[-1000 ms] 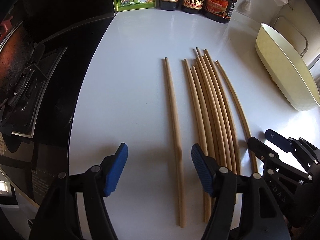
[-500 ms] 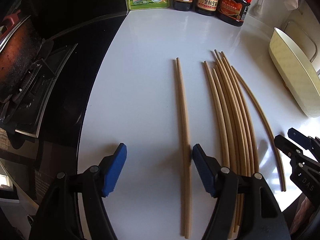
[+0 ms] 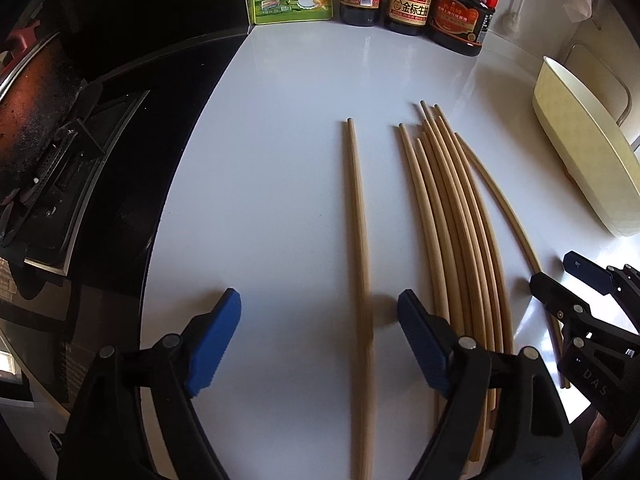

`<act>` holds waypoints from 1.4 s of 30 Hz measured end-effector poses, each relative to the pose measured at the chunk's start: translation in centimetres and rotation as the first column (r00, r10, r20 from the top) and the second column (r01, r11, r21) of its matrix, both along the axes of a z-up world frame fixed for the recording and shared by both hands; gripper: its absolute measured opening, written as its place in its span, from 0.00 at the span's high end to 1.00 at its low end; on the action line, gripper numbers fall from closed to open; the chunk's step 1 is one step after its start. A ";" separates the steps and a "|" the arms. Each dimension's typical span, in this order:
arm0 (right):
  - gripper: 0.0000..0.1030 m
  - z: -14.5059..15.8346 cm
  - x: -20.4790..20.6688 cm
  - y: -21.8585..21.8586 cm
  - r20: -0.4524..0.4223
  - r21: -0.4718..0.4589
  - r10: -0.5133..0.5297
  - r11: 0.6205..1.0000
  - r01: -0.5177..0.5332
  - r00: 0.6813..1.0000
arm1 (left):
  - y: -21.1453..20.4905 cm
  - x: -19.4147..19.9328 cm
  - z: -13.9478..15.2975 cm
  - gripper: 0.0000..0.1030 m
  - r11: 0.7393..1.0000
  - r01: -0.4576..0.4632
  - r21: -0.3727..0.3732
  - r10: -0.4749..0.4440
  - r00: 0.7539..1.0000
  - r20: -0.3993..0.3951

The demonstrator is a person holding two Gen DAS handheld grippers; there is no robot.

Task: Organize utensils
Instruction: 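Separate single chopsticks from the bundle with both grippers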

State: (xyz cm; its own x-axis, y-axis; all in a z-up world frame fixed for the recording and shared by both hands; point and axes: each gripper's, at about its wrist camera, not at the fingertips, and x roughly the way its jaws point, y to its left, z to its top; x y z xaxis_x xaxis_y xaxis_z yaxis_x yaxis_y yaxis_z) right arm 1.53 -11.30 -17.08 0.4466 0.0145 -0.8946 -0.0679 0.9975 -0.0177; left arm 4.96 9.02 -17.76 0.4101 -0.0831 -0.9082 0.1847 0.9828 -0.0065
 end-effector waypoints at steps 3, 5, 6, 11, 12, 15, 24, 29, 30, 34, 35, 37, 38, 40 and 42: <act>0.52 0.0 0.0 -0.1 0.002 0.007 0.000 1.000 0.000 1.000 | -0.4 0.1 0.0 0.20 1.000 0.005 0.004 -0.005 1.000 -0.001; 0.52 0.0 0.0 0.0 0.009 0.006 0.002 1.000 -0.002 1.000 | -0.4 0.2 -0.1 0.15 1.000 0.005 0.001 -0.005 1.000 -0.006; 0.52 0.0 0.0 -0.1 0.011 0.007 0.006 1.000 -0.006 1.000 | -0.5 0.3 -0.2 0.13 1.000 0.003 0.002 -0.003 1.000 -0.008; 0.52 0.0 0.0 -0.2 0.021 0.010 0.013 1.000 -0.014 1.000 | -0.3 0.2 -0.5 0.05 1.000 -0.006 0.005 0.006 1.000 0.006; 0.52 -0.1 0.0 -0.2 0.023 0.010 0.013 1.000 -0.014 1.000 | -0.3 0.2 -0.5 0.05 1.000 -0.005 0.004 0.005 1.000 0.008; 0.52 -0.1 0.0 -0.2 0.024 0.011 0.016 1.000 -0.016 1.000 | -0.3 0.2 -0.5 0.05 1.000 -0.001 0.004 0.001 1.000 0.007; 0.52 0.0 0.1 -0.1 0.022 0.008 0.026 1.000 -0.026 0.999 | -0.3 0.3 -0.5 0.05 1.000 0.010 0.007 -0.010 1.000 -0.001; 0.51 0.0 0.0 -0.3 0.028 0.012 0.028 1.000 -0.029 0.999 | -0.4 0.4 -0.5 0.05 1.000 0.012 0.008 -0.012 1.000 -0.007; 0.50 0.0 0.0 -0.3 0.029 0.012 0.030 0.999 -0.030 0.999 | -0.3 0.4 -0.5 0.05 1.000 0.012 0.008 -0.012 1.000 -0.007; 0.47 -0.1 0.1 -0.4 0.029 0.012 0.033 0.999 -0.033 0.999 | 0.0 0.3 -0.6 0.05 1.000 0.006 0.006 -0.006 1.000 0.003; 0.47 -0.1 0.1 -0.4 0.028 0.012 0.035 0.999 -0.035 0.999 | 0.0 0.3 -0.6 0.05 1.000 0.003 0.006 -0.003 1.000 0.005; 0.47 -0.1 0.2 -0.5 0.028 0.010 0.037 0.999 -0.037 0.999 | 0.0 0.4 -0.7 0.05 1.000 -0.005 0.005 0.005 1.000 0.008; 0.46 -0.1 0.3 -0.5 0.028 0.009 0.037 0.999 -0.037 0.999 | 0.0 0.4 -0.7 0.05 1.000 -0.009 0.005 0.009 1.000 0.009; 0.46 -0.1 0.4 -0.5 0.029 0.008 0.037 0.999 -0.037 0.999 | -0.1 0.4 -0.7 0.06 1.000 -0.012 0.006 0.012 1.000 0.014; 0.46 -0.2 0.4 -0.5 0.029 0.007 0.040 0.999 -0.040 0.999 | -0.1 0.3 -0.7 0.08 1.000 -0.013 0.005 0.013 1.000 0.017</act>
